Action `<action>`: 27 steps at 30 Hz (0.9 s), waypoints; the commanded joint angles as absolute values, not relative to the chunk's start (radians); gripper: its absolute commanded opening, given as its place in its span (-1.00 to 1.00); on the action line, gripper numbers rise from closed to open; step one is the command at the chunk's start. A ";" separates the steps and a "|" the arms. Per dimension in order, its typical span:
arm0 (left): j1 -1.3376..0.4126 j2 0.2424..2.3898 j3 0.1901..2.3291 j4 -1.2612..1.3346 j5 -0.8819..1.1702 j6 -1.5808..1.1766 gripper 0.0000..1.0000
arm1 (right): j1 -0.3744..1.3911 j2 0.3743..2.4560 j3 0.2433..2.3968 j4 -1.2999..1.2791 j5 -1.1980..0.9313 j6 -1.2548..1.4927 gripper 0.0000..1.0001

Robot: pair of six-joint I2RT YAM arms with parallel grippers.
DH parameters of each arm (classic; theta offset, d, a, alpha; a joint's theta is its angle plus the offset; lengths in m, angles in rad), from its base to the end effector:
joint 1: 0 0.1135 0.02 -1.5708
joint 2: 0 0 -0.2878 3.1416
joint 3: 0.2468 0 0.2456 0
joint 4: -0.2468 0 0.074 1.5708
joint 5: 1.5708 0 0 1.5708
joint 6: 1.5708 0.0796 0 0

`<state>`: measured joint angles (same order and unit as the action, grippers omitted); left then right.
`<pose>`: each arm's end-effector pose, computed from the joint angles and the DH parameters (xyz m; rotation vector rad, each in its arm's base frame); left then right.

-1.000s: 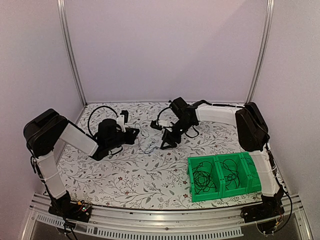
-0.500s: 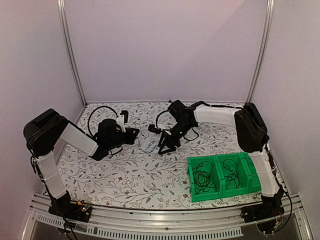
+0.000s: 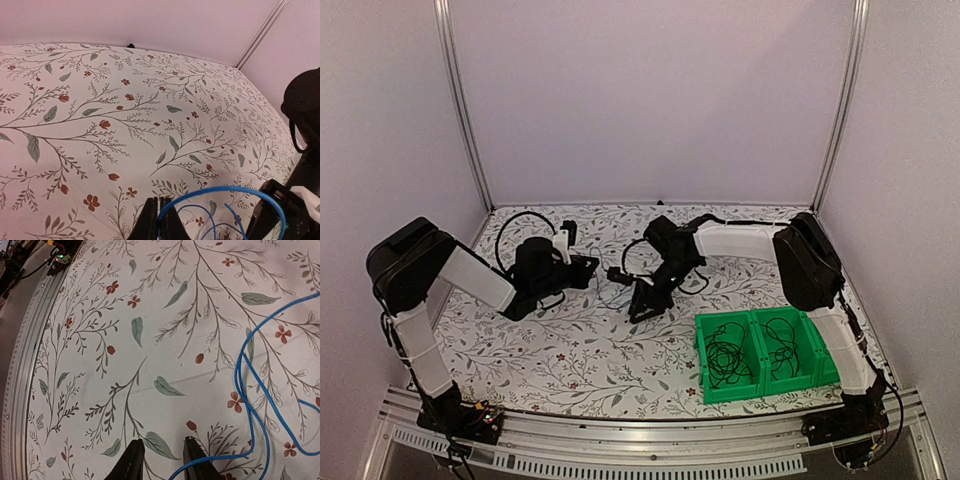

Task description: Untangle the cables

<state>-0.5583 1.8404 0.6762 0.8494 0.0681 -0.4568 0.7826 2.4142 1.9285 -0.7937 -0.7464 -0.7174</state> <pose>0.3295 -0.2122 0.1484 0.1476 1.9511 -0.7485 0.3247 0.3991 0.1199 -1.9445 1.8608 1.0644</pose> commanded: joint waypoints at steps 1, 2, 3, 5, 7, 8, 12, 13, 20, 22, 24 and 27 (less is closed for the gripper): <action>-0.523 1.769 0.698 0.832 0.055 -0.435 -1.00 | 0.846 2.413 1.942 -0.872 -0.878 -0.750 -0.68; -0.510 1.745 0.702 0.816 0.044 -0.427 -1.00 | 0.859 2.383 1.908 -0.862 -0.887 -0.753 -0.86; -0.494 1.720 0.710 0.798 0.033 -0.421 -1.00 | 0.871 2.363 1.871 -0.849 -0.896 -0.752 -0.95; -0.450 1.663 0.732 0.755 0.008 -0.407 -1.00 | 0.893 2.319 1.803 -0.832 -0.913 -0.744 -0.95; -0.397 1.608 0.762 0.716 0.003 -0.399 -1.00 | 0.912 2.288 1.760 -0.837 -0.930 -0.735 -0.89; -0.360 1.585 0.786 0.701 0.003 -0.399 -1.00 | 0.922 2.285 1.745 -0.844 -0.940 -0.735 -0.87; -0.279 1.521 0.881 0.632 0.003 -0.384 -1.00 | 0.954 2.286 1.691 -0.836 -0.960 -0.737 -0.86; -0.269 1.508 0.902 0.616 0.003 -0.373 -1.00 | 0.959 2.287 1.678 -0.829 -0.969 -0.731 -0.87; -0.215 1.430 1.018 0.536 -0.030 -0.325 -1.00 | 0.982 2.304 1.654 -0.795 -0.983 -0.688 -0.79; -0.203 1.411 1.034 0.523 -0.034 -0.319 -1.00 | 0.983 2.307 1.652 -0.773 -0.969 -0.667 -0.78; -0.195 1.391 1.042 0.512 -0.034 -0.317 -1.00 | 0.983 2.311 1.648 -0.752 -0.942 -0.637 -0.80; -0.193 1.364 1.047 0.470 0.018 -0.327 -1.00 | 0.982 2.308 1.648 -0.739 -0.895 -0.609 -1.00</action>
<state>-0.2073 1.4036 1.0225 0.5488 -0.0170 -0.3401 0.9798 2.3157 1.6554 -0.7765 -0.9413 -0.6590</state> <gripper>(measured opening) 0.000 0.047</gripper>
